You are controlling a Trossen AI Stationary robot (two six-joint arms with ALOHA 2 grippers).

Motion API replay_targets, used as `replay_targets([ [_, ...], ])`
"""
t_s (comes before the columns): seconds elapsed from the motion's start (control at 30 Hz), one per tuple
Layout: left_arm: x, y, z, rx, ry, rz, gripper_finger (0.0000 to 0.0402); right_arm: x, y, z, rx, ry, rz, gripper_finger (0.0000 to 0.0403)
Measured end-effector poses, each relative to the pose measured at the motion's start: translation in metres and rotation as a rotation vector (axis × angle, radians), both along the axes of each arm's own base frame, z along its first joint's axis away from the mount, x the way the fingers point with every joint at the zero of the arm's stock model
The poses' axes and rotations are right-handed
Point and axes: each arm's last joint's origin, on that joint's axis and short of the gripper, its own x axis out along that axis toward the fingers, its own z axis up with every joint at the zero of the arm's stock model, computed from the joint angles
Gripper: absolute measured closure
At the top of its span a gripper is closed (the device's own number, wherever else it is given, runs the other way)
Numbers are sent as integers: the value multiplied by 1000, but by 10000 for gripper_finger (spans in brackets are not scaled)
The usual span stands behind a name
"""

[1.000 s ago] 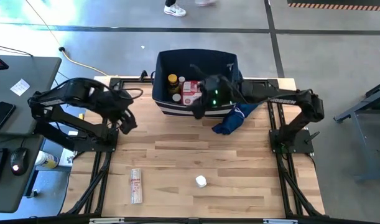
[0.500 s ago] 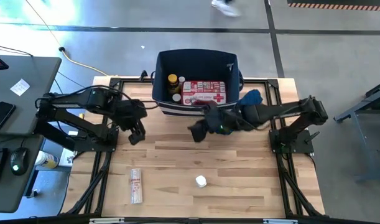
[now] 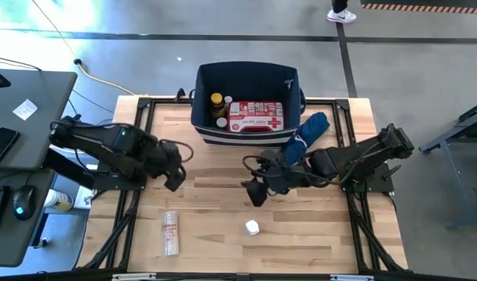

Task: Pick & place medical supplies in basket/bin
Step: Put the rolled white bandage into the blue bin

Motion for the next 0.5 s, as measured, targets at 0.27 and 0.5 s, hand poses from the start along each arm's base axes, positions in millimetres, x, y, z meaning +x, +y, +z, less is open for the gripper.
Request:
replay_targets([
  [0.27, -4, -33, -42, -66, 171, 179, 32, -13, 33, 0, -41, 13, 147, 155],
  [0.5, -7, -62, -92, -179, 233, 382, 32, -22, 48, -3, -158, 54, 272, 155],
])
